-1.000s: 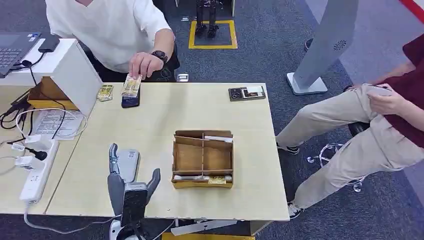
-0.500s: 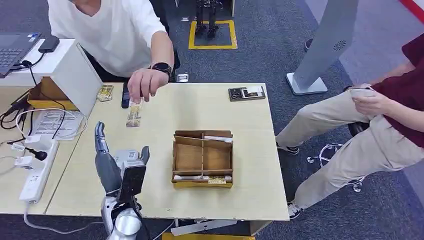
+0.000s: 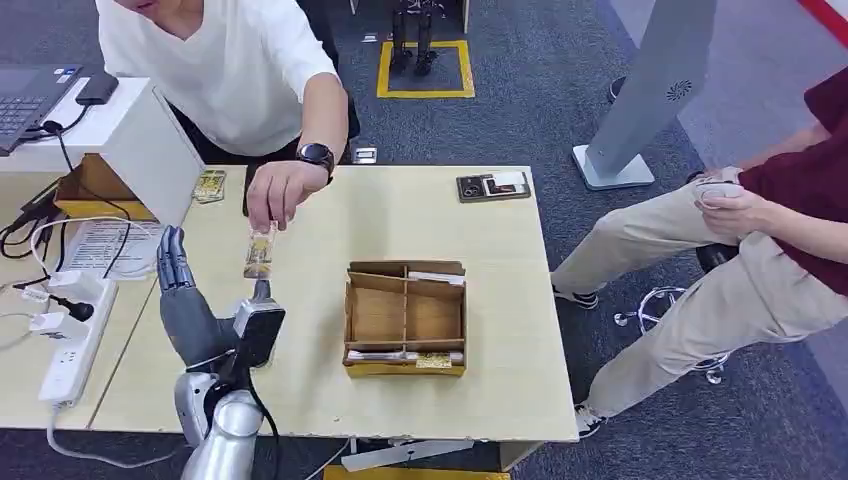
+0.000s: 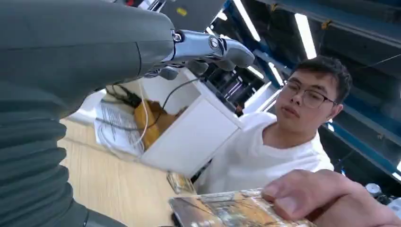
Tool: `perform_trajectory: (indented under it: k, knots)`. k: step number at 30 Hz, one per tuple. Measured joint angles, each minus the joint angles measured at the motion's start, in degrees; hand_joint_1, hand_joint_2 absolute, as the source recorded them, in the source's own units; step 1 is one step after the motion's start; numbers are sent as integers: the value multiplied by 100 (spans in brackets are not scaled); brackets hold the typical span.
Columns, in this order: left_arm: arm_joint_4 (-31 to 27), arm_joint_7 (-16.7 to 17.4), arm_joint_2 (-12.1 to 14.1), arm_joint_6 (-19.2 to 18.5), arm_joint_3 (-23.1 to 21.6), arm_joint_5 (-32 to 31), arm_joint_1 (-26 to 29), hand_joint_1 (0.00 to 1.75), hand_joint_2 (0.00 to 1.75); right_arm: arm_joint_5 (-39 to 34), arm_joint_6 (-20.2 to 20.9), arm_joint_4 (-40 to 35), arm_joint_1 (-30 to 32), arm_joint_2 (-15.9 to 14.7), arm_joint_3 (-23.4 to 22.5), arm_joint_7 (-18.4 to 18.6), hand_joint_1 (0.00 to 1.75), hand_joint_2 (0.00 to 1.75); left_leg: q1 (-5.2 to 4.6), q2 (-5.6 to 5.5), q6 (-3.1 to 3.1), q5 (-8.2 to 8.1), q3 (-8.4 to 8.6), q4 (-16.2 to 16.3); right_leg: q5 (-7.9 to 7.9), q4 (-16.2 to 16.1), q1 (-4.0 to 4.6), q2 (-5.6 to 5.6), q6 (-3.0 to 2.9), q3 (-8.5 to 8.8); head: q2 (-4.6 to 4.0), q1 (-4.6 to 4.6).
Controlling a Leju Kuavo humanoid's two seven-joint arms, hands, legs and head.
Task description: Pass the card to the sensor for recognition and then transmit it.
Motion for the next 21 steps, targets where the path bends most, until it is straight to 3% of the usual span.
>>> perform_trajectory:
  k: [6, 12, 13, 21]
  knots:
    - [37, -275, -48, 2, 766, -237, -160, 0, 175, 31, 0, 33, -7, -22, 70, 7, 0, 175, 2, 1, 0, 0, 3, 0, 0, 0, 1, 5, 0, 1, 0, 2]
    - [37, -306, -63, 2, 1051, -252, -194, 0, 175, 37, 2, 50, -28, -28, 72, 7, 0, 175, 1, 1, 0, 0, 2, 0, 0, 0, -1, 5, 0, 0, 0, 0]
    - [37, -308, -63, 2, 1066, -254, -194, 175, 175, 37, 2, 54, -29, -28, 72, 7, 0, 175, 1, 1, 0, 0, 2, 0, 0, 0, -1, 5, 0, 0, 0, 0]
    - [37, -345, -66, 2, 1112, -248, -195, 175, 175, 37, 2, 57, -29, -28, 72, 4, 0, 175, -1, 1, 0, 0, 2, 0, 0, 0, -1, 5, 0, 0, 0, 0]
